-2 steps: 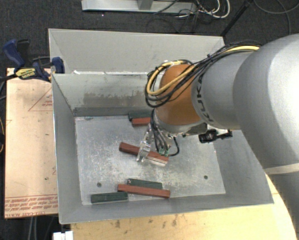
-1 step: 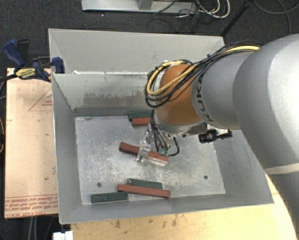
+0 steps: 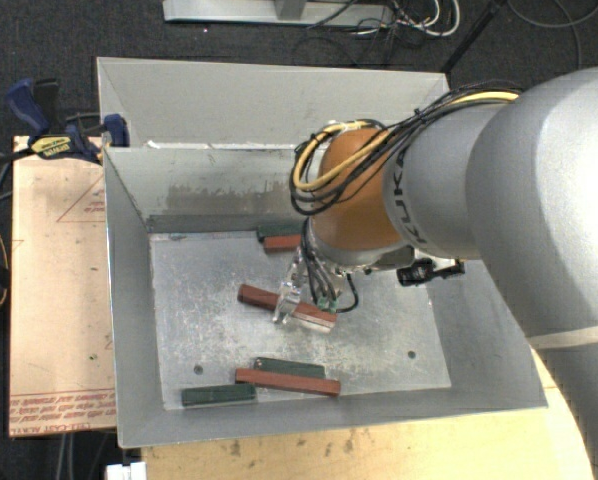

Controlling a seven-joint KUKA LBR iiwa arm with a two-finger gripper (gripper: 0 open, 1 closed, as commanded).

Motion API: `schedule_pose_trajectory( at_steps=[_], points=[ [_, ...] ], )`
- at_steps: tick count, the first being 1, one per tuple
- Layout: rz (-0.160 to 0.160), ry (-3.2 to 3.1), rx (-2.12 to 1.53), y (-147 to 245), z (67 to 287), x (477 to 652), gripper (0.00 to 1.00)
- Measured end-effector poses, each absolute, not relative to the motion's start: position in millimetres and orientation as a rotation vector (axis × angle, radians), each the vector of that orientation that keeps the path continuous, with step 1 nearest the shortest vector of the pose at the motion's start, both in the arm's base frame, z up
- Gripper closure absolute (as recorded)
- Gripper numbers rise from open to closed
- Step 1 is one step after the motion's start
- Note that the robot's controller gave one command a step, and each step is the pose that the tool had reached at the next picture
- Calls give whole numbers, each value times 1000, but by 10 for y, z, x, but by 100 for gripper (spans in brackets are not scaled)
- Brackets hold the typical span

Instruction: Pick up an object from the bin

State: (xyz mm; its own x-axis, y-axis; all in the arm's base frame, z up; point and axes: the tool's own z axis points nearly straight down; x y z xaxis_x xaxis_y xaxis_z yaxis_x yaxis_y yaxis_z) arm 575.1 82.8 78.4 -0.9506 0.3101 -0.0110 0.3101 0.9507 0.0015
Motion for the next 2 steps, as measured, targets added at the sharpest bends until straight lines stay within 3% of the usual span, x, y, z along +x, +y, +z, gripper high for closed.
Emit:
schedule_pose_trajectory(
  at_steps=[2],
  points=[
    [1, 3096, 492, 834, 887, 5736, 100]
  ],
)
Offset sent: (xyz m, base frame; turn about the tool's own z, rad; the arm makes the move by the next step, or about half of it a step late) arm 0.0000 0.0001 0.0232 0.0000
